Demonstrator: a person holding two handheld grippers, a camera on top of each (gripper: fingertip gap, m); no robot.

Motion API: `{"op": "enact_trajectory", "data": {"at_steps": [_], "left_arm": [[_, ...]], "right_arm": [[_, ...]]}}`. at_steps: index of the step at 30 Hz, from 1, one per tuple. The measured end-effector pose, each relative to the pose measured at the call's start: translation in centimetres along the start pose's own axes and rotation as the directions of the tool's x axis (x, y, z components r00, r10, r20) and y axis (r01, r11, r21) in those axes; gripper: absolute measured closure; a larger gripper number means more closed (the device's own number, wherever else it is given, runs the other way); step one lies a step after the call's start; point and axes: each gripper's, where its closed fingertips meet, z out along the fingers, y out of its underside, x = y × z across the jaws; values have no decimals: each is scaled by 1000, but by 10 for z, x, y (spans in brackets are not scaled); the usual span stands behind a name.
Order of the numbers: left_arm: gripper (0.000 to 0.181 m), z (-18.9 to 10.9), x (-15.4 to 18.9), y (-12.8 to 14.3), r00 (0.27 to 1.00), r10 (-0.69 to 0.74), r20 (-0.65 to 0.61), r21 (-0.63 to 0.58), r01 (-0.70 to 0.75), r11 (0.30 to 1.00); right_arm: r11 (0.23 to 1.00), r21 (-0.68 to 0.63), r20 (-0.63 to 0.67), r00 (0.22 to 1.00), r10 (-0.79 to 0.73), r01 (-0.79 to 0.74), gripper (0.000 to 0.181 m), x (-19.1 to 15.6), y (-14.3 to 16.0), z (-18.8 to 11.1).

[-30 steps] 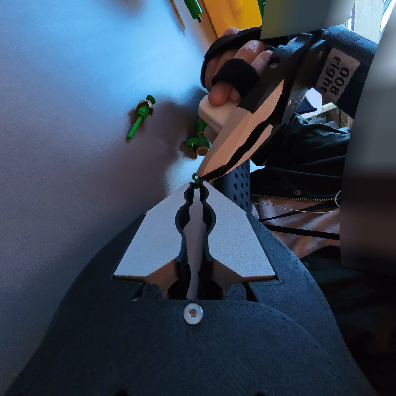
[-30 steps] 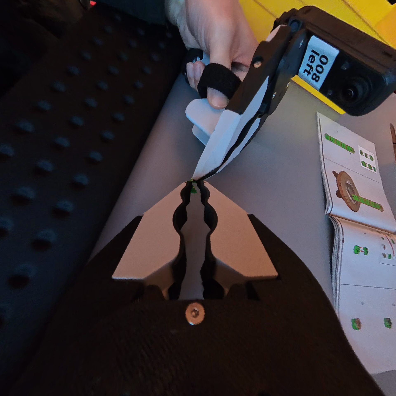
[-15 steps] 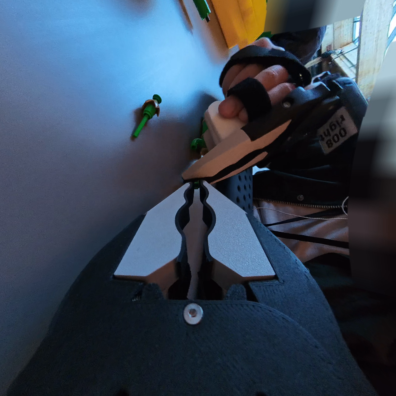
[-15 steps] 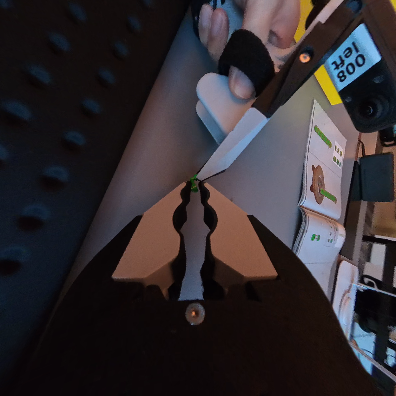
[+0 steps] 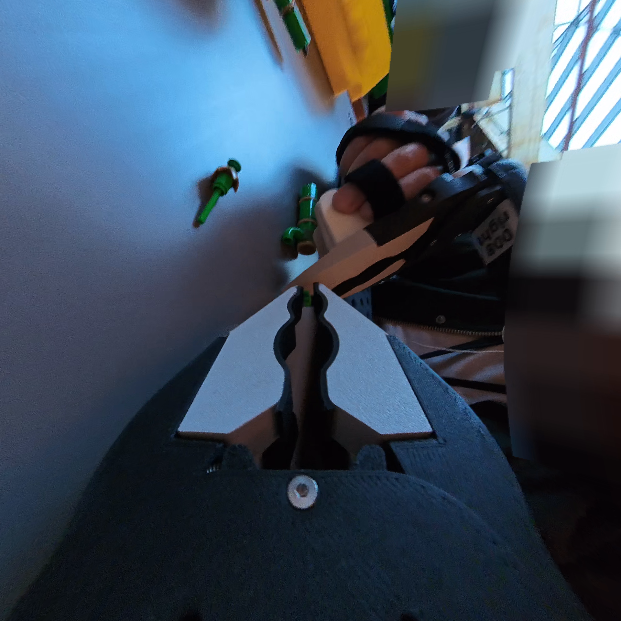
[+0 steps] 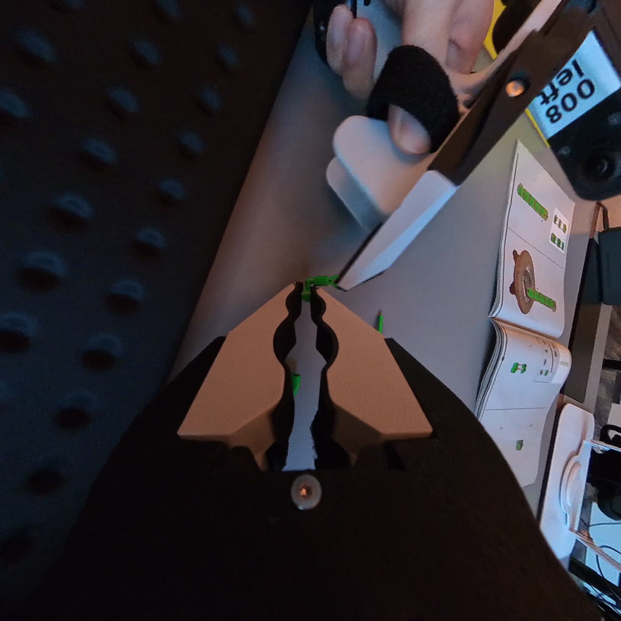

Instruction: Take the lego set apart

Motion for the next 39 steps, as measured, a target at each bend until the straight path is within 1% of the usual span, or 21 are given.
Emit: {"op": "enact_trajectory", "data": {"at_steps": [2,4,6,8,10,12,15,16,17,20,22,24,28,33,37,39], "left_arm": [[170,-9,6,-11,999,-15,-48,85,19,996],[163,-16,4,-16,999,-29,-45,134,35,990],[149,-17,1,-16,999,-36,-24,144,39,989],[146,-15,1,-15,999,-24,-21,137,27,990],[151,-11,3,-14,1000,-6,-18,122,8,992],[162,-9,4,-13,1000,6,-8,111,-5,994],[167,-9,2,-16,1000,16,11,131,-18,991],[174,-9,3,-17,1000,21,15,135,-23,991],[177,-9,3,-18,1000,25,13,139,-26,990],[178,-8,-1,-18,999,23,47,138,-29,990],[178,-9,-2,-19,997,35,71,143,-45,989],[178,-10,-3,-20,998,20,67,155,-30,987],[178,-11,-4,-23,998,0,59,173,-11,985],[179,-6,-10,-23,990,41,133,163,-63,985],[179,-2,-19,-16,991,-14,133,127,-3,992],[180,-2,-19,-17,992,-25,123,135,8,991]], "right_arm": [[1000,-4,-11,1000,2,-3,178,1,1,1],[1000,-2,-48,999,-1,1,178,6,1,1],[1000,11,-68,997,20,-19,178,10,0,-1],[999,35,-94,995,45,-42,178,16,-3,-3],[996,54,-126,989,72,-65,178,23,-5,-7],[995,60,-150,985,90,-82,178,29,-5,-10],[996,41,-169,982,83,-77,178,31,-1,-9],[997,32,-173,982,77,-73,178,32,0,-8],[997,21,-174,982,72,-70,178,32,1,-7],[998,4,-173,983,68,-69,178,31,4,-3],[994,7,-165,981,105,-105,178,32,5,-2],[990,16,-162,977,142,-141,178,34,5,-1],[987,7,-178,971,157,-158,178,36,5,0],[995,-35,-209,974,84,-93,179,33,12,1],[996,-31,-190,979,77,-85,178,22,16,9],[996,-27,-203,976,82,-89,179,23,15,10]]}}
